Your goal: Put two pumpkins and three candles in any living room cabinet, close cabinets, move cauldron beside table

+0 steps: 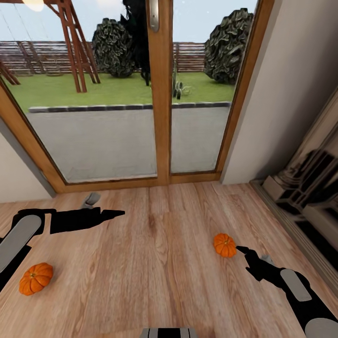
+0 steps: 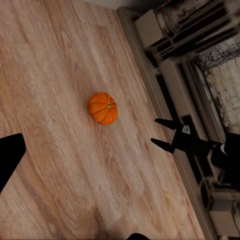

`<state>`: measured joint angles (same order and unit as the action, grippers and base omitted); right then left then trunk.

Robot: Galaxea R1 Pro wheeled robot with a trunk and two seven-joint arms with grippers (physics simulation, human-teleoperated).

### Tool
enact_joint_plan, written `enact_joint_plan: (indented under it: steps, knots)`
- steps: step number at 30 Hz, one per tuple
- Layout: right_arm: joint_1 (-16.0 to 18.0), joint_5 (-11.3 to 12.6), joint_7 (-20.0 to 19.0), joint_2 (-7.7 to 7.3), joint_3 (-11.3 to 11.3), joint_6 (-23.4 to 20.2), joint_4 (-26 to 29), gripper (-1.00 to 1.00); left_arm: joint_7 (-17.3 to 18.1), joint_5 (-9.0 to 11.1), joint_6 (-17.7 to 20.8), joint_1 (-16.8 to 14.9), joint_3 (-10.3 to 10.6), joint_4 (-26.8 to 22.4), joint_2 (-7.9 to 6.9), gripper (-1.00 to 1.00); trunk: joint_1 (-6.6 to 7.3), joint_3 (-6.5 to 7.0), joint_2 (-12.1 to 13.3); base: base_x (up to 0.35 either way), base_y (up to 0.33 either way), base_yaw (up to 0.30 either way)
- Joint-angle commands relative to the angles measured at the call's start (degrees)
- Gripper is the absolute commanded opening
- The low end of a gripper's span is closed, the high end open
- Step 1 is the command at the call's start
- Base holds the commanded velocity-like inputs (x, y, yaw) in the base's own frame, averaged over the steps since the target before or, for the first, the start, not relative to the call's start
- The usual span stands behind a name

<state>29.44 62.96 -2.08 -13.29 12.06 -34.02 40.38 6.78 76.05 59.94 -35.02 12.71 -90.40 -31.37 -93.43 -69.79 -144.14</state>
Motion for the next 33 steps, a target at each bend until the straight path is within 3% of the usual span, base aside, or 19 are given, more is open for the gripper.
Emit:
enact_joint_plan:
  steps: [1,10,20,29,33]
  knots:
    - [0.0,-0.1,-0.1,0.02,0.2,-0.3,0.0,1.0,0.6,-0.6,0.1,0.0,0.1,0.0,-0.03,1.0,0.0,-0.05,0.0,0.119,0.0,0.0]
    - [0.0,-0.1,0.1,0.0,0.3,-0.4,-0.2,1.0,0.6,-0.6,0.1,0.0,0.1,0.0,-0.01,1.0,0.0,-0.05,0.0,0.216,0.0,0.0]
    - [0.1,-0.1,0.2,-0.06,0.3,-0.8,-1.0,1.0,0.6,-0.5,0.1,0.0,0.1,0.0,-0.01,1.0,0.0,-0.05,0.0,0.038,0.0,0.0]
    - [0.1,0.0,-0.2,-0.07,0.4,-3.0,-1.1,1.0,0.8,-0.5,0.1,0.0,0.1,0.0,-0.01,1.0,-0.23,-2.04,-0.1,0.002,0.0,0.0]
    - [0.1,0.0,-0.3,-0.07,0.4,-3.2,-1.1,1.0,0.8,-0.5,0.1,0.0,0.1,0.0,-0.01,1.0,-0.26,-2.26,-0.2,0.0,0.0,0.0]
